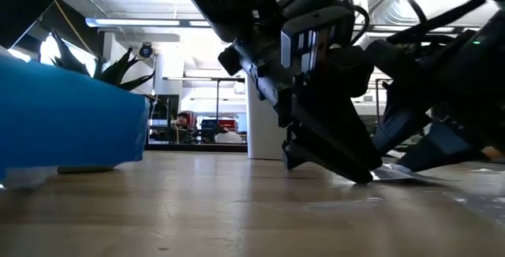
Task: Place trash/remove bag and relplace
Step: Put the white paper into the trash bin
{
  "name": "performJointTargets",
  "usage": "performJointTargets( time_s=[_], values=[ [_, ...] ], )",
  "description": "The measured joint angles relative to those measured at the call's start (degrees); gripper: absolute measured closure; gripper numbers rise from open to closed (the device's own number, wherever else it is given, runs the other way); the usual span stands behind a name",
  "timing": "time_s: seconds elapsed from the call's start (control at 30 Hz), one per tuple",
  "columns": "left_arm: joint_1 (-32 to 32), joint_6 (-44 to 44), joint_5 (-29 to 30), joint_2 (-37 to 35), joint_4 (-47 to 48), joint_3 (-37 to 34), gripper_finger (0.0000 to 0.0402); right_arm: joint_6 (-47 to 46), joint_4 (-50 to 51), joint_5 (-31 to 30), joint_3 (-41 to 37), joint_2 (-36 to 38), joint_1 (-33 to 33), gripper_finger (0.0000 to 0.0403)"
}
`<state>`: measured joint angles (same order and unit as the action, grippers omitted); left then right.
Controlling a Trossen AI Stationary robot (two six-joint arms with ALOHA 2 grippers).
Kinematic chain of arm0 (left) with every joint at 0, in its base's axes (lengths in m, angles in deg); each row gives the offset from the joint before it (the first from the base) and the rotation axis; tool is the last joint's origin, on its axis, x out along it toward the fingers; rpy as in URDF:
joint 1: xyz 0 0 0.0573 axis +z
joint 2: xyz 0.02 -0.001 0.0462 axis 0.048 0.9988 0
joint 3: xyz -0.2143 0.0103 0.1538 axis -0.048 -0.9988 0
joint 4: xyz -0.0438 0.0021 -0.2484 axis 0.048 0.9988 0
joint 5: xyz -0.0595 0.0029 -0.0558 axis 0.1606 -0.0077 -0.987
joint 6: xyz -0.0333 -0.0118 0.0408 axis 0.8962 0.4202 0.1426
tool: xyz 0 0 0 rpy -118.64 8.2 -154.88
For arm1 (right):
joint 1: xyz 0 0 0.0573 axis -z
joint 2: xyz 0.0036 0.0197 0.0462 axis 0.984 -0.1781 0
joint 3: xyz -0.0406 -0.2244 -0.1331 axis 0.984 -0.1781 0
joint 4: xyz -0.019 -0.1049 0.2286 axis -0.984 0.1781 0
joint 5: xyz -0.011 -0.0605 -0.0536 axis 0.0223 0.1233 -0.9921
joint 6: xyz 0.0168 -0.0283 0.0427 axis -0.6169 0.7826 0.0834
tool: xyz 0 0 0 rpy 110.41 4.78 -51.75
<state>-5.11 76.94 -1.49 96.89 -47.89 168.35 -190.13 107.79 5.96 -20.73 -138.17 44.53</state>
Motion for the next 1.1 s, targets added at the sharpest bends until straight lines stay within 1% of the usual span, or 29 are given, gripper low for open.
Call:
performJointTargets(
  time_s=[0.1, 0.17, 0.27, 0.3, 0.43, 0.53, 0.63, 0.8, 0.93, 1.1],
  values=[
    [-0.2, 0.5, 0.7, 0.1, -0.6, 0.0, 0.0303, 3.8, -2.5, 1.1, 0.1, 0.0, 0.9, 0.0276],
    [-0.1, 0.4, 1.5, 0.3, -2.4, 0.1, 0.0303, 4.8, -3.4, 1.2, 0.1, -0.1, 1.3, 0.0313],
    [-0.1, 0.4, 1.5, 0.3, -2.6, 0.1, 0.0303, 5.2, -3.5, 1.1, 0.0, -0.2, 1.5, 0.0381],
    [-0.1, 0.4, 1.5, 0.3, -2.7, 0.1, 0.0303, 5.2, -3.6, 1.1, 0.0, -0.2, 1.5, 0.0391],
    [-0.1, 0.5, 1.1, 0.3, -2.4, 0.1, 0.0303, 4.8, -3.6, 1.2, 0.1, -0.2, 1.5, 0.0399],
    [-0.1, 1.0, 0.5, -0.5, 0.0, 0.0, 0.0303, 4.4, -3.5, 1.2, 0.5, 0.2, 0.8, 0.0402],
    [0.1, 0.8, -0.5, -3.0, 3.5, -0.2, 0.0303, 4.2, -3.5, 0.9, 1.3, 1.2, 0.4, 0.0403],
    [1.2, -3.7, -0.4, -9.9, 10.3, -0.1, 0.0303, 6.7, -3.4, -4.0, 2.6, 4.3, -0.4, 0.0403],
    [1.6, -9.3, 2.7, -15.6, 20.6, -0.1, 0.0303, 12.7, -3.4, -7.2, 4.8, 8.3, -0.4, 0.0403],
    [1.7, -14.6, 9.1, -23.8, 31.0, -0.1, 0.0303, 23.5, -2.7, -9.7, 9.1, 13.5, 0.0, 0.0403]
  ],
)
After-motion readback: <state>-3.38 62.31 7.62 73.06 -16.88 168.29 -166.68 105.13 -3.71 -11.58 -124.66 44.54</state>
